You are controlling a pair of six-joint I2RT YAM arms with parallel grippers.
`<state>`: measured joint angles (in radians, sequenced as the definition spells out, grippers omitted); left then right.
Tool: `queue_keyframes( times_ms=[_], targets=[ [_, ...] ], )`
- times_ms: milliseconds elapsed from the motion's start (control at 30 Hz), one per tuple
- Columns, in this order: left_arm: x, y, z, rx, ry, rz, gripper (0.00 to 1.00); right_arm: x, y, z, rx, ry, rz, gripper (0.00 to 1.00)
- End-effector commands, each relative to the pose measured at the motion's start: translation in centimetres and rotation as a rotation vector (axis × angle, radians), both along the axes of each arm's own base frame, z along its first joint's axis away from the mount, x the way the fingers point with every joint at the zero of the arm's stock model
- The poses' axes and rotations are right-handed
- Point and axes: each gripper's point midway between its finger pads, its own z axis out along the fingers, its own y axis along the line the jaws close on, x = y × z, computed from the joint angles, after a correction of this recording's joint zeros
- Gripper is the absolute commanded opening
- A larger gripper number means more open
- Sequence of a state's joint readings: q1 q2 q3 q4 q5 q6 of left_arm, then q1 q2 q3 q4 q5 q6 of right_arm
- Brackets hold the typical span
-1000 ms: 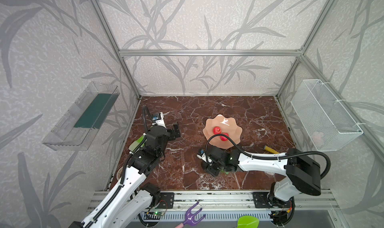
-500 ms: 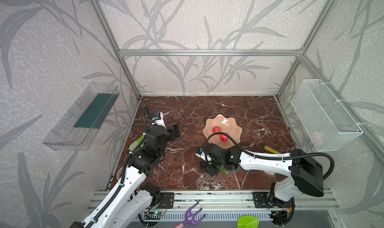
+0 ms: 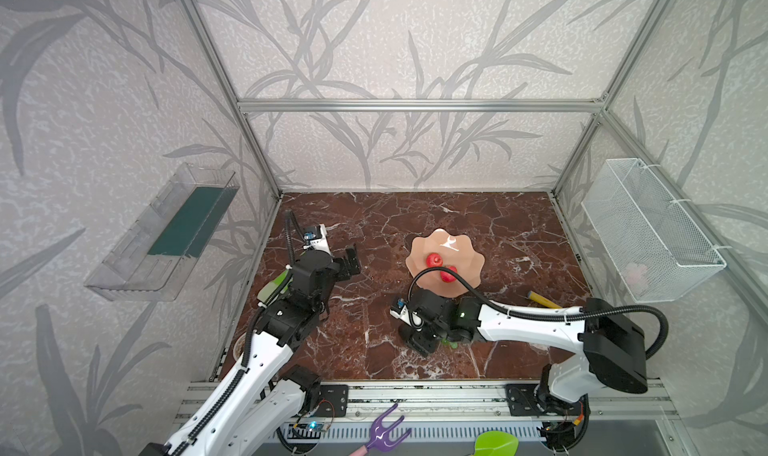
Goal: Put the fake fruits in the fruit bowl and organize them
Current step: 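Close the right gripper around the dark avocado beside the grapes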
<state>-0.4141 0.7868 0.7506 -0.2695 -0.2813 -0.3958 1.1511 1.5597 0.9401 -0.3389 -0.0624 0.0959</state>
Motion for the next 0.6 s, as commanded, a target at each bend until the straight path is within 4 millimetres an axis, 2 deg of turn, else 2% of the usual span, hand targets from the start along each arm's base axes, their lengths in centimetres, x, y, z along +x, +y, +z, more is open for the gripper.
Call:
queue_keyframes(
  times_ms=[0,233,367,467,567],
  targets=[
    [-0.1,0.2,-0.3,-0.008,0.010,0.009,0.99,-1.0,-0.8,-1.9,-0.071,0.002,0.014,0.69],
    [-0.2,0.2,-0.2,-0.014,0.009,0.007,0.99,-0.4,-0.4,-3.1,-0.078,-0.018,-0.015,0.63],
    [-0.4,0.4,-0.2,-0.008,0.010,0.011,0.99,-0.1,-0.3,-3.4,-0.077,-0.029,-0.020,0.56],
    [-0.5,0.6,-0.2,-0.007,0.007,0.016,0.99,-0.1,-0.2,-3.3,-0.071,-0.033,-0.026,0.48],
    [-0.6,0.8,-0.3,-0.003,0.010,0.020,0.99,0.3,0.0,-1.8,-0.042,-0.048,-0.045,0.43]
  ],
)
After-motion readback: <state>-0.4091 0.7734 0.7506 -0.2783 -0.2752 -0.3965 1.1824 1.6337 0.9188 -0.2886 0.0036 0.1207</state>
